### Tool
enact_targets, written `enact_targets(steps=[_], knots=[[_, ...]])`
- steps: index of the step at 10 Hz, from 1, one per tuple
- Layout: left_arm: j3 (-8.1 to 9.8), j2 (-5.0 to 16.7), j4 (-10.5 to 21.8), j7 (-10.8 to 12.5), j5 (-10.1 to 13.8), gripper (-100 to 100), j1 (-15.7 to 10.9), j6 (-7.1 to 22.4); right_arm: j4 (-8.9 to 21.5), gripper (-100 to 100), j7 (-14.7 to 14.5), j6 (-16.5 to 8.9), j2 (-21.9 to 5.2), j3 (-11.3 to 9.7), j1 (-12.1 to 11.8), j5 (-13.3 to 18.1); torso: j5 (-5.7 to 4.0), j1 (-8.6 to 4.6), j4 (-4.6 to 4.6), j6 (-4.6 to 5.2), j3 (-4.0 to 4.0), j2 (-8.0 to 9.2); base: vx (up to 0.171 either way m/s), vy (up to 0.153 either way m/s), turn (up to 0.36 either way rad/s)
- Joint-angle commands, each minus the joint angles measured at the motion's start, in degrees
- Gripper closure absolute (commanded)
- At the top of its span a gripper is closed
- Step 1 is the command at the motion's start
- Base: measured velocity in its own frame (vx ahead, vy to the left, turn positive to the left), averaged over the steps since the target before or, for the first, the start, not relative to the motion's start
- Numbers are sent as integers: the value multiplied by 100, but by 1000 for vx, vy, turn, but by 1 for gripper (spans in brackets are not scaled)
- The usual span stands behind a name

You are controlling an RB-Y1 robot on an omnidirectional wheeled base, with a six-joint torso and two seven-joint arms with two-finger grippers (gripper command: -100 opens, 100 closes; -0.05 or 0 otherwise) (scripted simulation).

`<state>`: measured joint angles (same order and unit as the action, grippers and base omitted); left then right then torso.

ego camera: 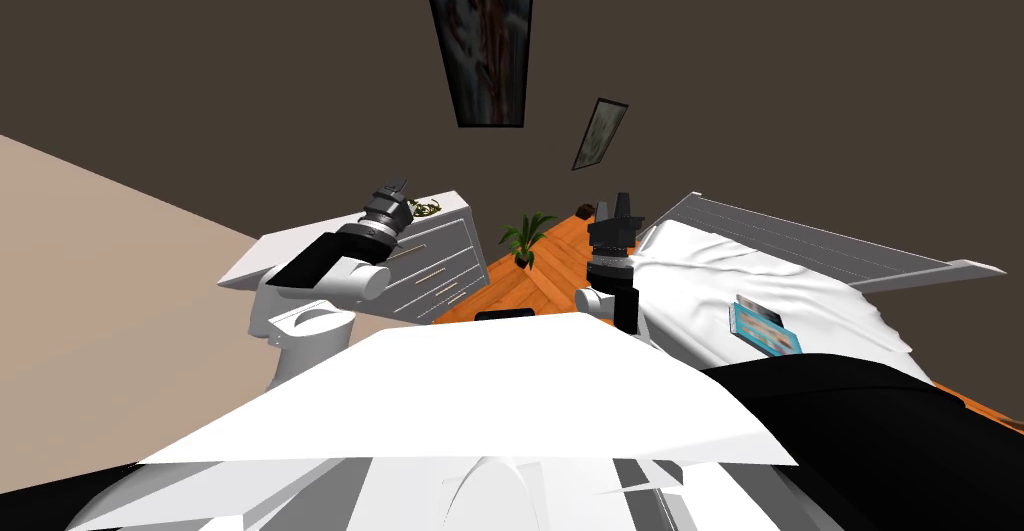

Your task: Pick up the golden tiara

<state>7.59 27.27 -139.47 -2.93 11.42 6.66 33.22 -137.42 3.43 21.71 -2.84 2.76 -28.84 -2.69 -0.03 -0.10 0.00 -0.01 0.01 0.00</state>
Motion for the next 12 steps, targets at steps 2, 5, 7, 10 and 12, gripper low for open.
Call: enact_targets(steps=[2,5,7,10,12], knots=[[20,56,-11,-9,37,-100,-51,353,0,0,0,0,0,0,0,0,0,-1,0,0,0,0,-2,-25,-2],[130,335,-49,-19,245,-100,-311,937,0,0,0,0,0,0,0,0,1,4,-1,-1,-1,-2,2,-26,-12],[130,335,-49,-19,245,-100,-311,1217,0,0,0,0,0,0,0,0,1,4,-1,-1,-3,-5,8,-15,-2],[182,475,-57,-22,362,-100,-439,1636,0,0,0,0,0,0,0,0,2,8,-2,-1,-5,-8,14,-10,-7],[233,615,-59,-24,488,-100,-567,1998,0,0,0,0,0,0,0,0,2,10,-2,0,-4,-7,17,-9,-12]])
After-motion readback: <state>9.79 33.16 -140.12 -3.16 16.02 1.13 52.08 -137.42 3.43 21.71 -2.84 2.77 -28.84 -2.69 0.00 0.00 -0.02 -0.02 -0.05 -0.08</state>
